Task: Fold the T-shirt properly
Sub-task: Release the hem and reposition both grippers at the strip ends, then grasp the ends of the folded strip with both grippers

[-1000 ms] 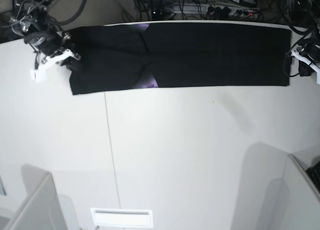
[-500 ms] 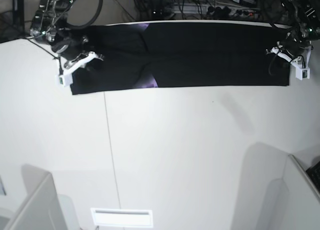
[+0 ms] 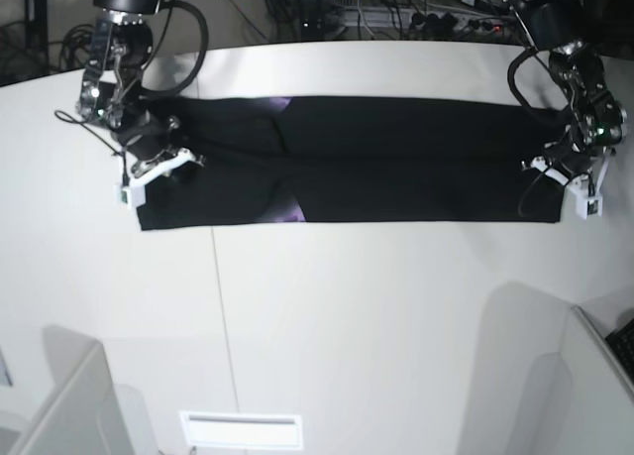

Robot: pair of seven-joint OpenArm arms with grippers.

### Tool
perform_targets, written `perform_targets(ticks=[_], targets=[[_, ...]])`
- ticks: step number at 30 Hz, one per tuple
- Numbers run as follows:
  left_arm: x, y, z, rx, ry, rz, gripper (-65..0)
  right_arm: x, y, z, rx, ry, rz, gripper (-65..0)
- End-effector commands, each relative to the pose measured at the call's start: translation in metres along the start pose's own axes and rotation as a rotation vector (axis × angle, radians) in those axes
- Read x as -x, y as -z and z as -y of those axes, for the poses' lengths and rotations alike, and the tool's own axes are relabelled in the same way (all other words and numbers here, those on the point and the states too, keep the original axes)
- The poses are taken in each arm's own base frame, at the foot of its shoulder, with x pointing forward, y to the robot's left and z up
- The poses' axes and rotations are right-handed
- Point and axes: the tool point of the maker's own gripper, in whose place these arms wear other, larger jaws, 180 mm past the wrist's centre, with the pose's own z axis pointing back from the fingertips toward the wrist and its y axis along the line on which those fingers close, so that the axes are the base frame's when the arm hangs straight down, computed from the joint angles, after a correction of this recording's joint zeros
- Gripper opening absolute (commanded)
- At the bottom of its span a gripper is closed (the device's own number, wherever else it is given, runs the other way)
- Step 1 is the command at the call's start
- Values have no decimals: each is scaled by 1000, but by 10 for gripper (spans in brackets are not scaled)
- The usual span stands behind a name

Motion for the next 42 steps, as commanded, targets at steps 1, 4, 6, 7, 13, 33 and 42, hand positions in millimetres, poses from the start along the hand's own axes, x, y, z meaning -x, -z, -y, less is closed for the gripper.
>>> perform_targets(ticks=[1, 4, 6, 7, 13, 33, 42], targets=[[5, 4, 2, -4, 23, -55, -650, -2, 1, 13, 63, -7, -22, -650], [-19, 10, 10, 6, 39, -26, -650, -20, 5, 8, 51, -12, 7, -650], [-35, 8, 13, 13, 32, 5, -650, -31, 0, 1, 38, -26, 34, -650], [-45, 4, 13, 8, 40, 31, -650, -39, -5, -5, 30, -45, 54, -650], [-100, -41, 6, -60, 120, 161, -650, -79, -48, -44, -14, -162, 180, -650], [-45, -100, -82, 44, -68, 263, -87, -40, -79, -53, -17, -179, 170, -650], [-33, -54, -44, 174, -129, 249, 0, -37, -79, -53, -17, -175, 163, -650]])
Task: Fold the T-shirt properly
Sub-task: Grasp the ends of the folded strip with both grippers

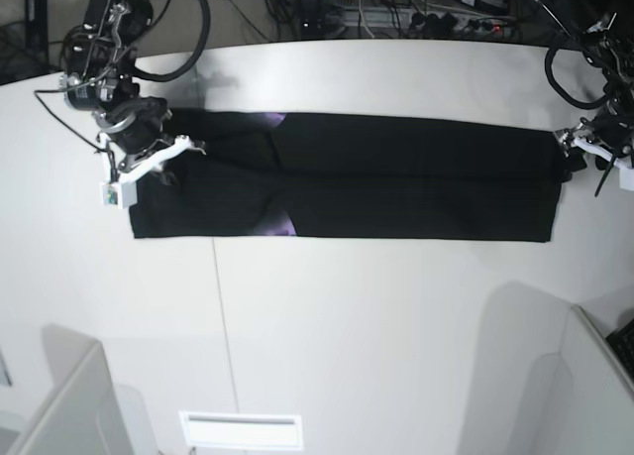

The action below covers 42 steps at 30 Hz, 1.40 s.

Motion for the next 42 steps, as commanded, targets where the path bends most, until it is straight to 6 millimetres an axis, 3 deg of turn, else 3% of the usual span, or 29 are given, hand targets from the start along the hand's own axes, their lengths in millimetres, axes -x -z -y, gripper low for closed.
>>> perform_targets(ticks=[1, 8, 14, 17, 22, 24, 37, 42], targets=[[-23, 0, 1, 18, 13, 63, 0, -8, -3, -1, -7, -8, 32, -650], [-12, 33, 20, 92, -40, 4, -102, -1, -5, 0, -3, -5, 18, -650], [0, 44, 32, 111, -32, -48, -173, 1, -6, -8, -58, 34, 18, -650], [3, 46, 37, 122, -20, -62, -288, 1, -7, -10, -74, 47, 21, -650], [4, 45, 35, 117, -19, -65, -568, 2, -8, -8, -70, 50, 19, -650], [4, 45, 35, 117, -20, -64, -650, 6, -9, -7, -67, 51, 11, -650], [-18, 27, 6, 54, 49, -50, -650, 21, -16, 3, -37, 73, 34, -650], [-38, 7, 19, 46, 175, 6, -650, 23, -17, 3, -35, 74, 31, -650]])
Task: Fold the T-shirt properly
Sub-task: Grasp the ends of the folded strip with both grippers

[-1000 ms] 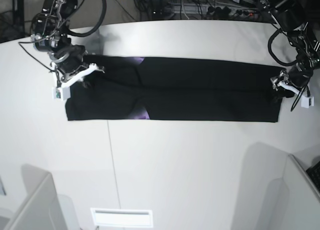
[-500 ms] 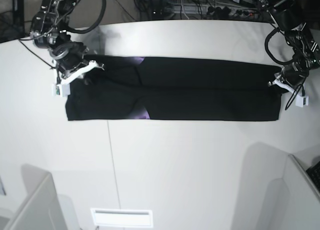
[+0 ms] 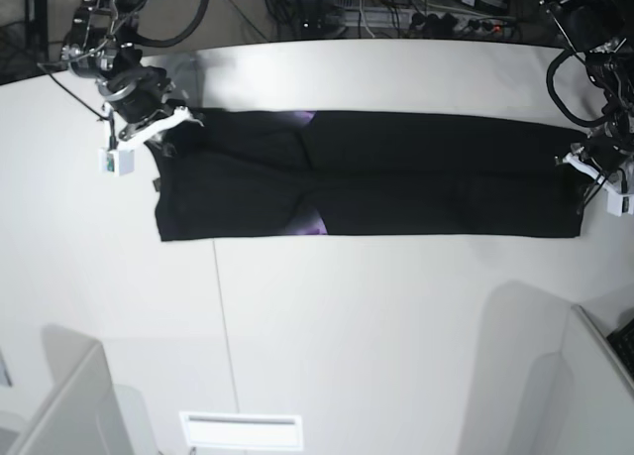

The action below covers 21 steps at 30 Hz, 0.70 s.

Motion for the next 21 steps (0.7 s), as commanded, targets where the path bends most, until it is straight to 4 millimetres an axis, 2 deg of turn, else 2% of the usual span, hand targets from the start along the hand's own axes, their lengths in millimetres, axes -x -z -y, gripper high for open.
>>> perform_targets(ticks=[1, 4, 9, 14, 17, 21], targets=[[-20, -12, -1, -6, 53, 55, -650, -10, -3, -2, -10, -10, 35, -650], [-22, -24, 10, -9, 116, 66, -650, -10, -3, -2, -10, -10, 35, -650], [-15, -34, 35, 13, 163, 78, -650, -11, -3, -3, -11, -10, 38, -650], [-18, -44, 63, 36, 208, 119, -650, -11, -3, -3, -12, -11, 36, -650], [-19, -46, 71, 27, 182, 133, -650, -11, -3, -3, -12, -11, 36, -650], [-13, -37, 95, 75, 187, 116, -650, -11, -2, -3, -14, -12, 36, -650]])
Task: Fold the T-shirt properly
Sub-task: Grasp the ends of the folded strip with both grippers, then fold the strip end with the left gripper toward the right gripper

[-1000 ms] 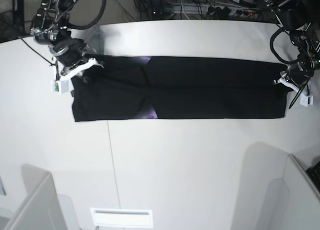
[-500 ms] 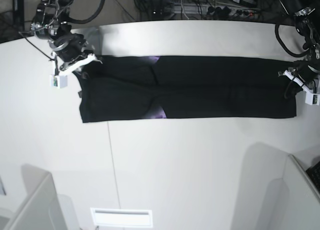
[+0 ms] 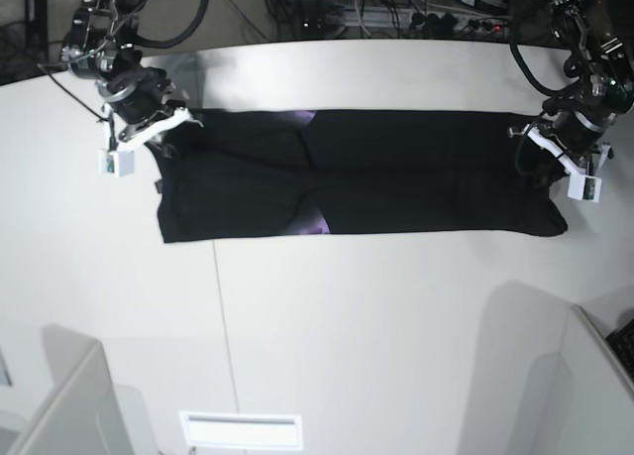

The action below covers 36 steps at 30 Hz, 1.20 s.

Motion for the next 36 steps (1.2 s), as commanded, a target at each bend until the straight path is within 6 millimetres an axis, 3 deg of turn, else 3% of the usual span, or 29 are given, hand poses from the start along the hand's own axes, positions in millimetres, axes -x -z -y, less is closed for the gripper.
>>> perform_targets(ticks=[1, 10, 19, 25, 36], targets=[[-14, -1, 4, 14, 18, 46, -650, -10, -3, -3, -13, -10, 35, -650], [1, 17, 47, 115, -16, -3, -650, -10, -2, -3, -13, -9, 34, -650], [-4, 33, 72, 148, -93, -16, -650, -10, -2, -3, -13, -9, 34, -650], [0, 45, 108, 240, -65, -47, -650, -10, -2, -3, -13, -9, 35, -650], [-6, 58, 150, 312, -101, -60, -650, -4, 1, 0, -9, 4, 19, -650]])
